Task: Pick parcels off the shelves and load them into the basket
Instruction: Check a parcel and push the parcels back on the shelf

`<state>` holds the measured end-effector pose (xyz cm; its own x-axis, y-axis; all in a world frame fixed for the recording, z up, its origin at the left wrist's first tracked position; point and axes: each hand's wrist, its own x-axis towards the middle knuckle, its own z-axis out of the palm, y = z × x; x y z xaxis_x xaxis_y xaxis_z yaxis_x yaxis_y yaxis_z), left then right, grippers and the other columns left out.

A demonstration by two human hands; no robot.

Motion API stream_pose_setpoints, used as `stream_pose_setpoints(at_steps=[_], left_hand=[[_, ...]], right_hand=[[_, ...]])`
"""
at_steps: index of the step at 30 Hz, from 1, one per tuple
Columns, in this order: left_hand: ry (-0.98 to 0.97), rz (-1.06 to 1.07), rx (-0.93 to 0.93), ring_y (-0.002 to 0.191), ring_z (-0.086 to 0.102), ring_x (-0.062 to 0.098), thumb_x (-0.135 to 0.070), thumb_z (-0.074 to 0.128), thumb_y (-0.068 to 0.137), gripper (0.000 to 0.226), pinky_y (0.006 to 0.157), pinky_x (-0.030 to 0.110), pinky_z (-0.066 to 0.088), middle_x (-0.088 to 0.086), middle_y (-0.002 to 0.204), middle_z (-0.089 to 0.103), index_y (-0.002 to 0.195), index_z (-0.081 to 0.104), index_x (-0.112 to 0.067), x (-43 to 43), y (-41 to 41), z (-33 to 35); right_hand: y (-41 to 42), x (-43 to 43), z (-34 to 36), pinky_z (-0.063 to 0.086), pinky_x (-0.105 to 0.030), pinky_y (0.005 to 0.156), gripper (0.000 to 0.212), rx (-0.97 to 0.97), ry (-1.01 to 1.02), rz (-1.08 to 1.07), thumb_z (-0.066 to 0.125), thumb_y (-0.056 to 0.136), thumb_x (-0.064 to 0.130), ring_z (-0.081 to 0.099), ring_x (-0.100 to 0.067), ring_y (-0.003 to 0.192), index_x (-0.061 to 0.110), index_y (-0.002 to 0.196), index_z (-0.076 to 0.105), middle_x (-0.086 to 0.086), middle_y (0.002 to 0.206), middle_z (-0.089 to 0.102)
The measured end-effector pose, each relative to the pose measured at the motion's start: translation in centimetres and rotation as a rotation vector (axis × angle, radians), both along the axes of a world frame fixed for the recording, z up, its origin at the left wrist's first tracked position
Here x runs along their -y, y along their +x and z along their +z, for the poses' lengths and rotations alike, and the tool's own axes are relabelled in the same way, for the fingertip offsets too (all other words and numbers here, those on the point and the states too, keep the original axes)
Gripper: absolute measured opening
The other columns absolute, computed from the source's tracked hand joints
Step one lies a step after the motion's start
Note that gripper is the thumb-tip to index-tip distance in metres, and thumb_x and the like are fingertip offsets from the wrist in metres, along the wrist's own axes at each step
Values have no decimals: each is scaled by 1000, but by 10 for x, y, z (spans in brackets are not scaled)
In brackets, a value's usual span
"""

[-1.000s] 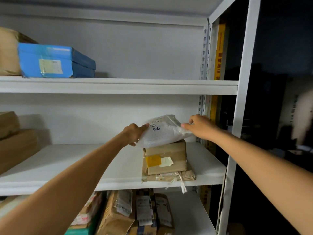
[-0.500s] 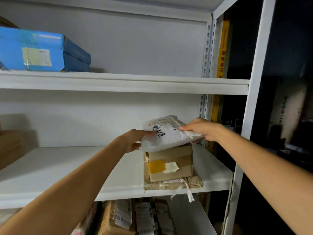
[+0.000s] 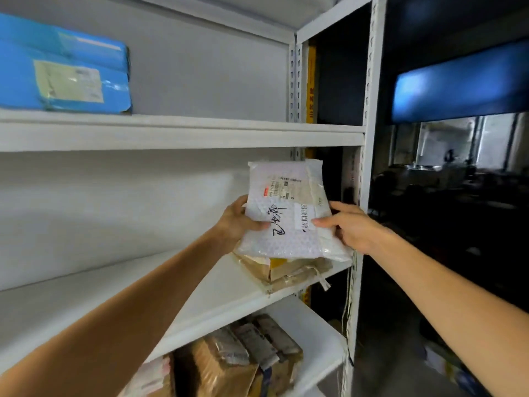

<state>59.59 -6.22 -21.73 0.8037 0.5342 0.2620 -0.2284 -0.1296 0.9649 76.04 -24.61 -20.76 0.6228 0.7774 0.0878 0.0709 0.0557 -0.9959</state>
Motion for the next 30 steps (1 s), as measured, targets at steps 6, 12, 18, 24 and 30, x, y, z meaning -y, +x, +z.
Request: stream_pose_setpoints(at_steps=[6,12,18,24,30], left_hand=[[-68,-116,11,102,64,26,17,78,58,84,73,43,59,7,117,65,130,52,-19,54,8,-29],[-24,-286,-49,109,61,25,8,82,59,93,86,50,54,1,121,61,135,46,-32,134,43,-51],[37,-561,-48,103,59,20,12,79,63,93,73,33,55,3,114,58,138,42,-30,252,76,-68],[77,-859,-67,111,54,18,9,81,62,96,85,37,54,1,124,53,138,36,-30,379,92,-97],[208,-1108,-79,119,44,21,0,85,62,100,93,37,48,1,127,44,141,31,-30,525,73,-125]], right_hand=[[-38,80,-28,55,-38,82,78,54,3,-228,73,74,-11,64,-24,108,21,140,48,-8,119,67],[-45,179,-51,50,-50,93,108,51,-37,-436,78,65,-12,64,-25,109,30,151,27,-6,117,69],[-84,306,-68,58,-39,75,96,121,-47,-713,79,64,-10,67,-23,103,30,144,43,-4,112,71],[-152,423,-94,54,-26,58,91,181,-37,-979,74,59,-11,71,-15,80,39,131,49,-2,89,75],[-234,530,-125,57,-26,65,93,112,-87,-1363,71,70,-18,71,-16,92,30,144,41,-5,103,73]])
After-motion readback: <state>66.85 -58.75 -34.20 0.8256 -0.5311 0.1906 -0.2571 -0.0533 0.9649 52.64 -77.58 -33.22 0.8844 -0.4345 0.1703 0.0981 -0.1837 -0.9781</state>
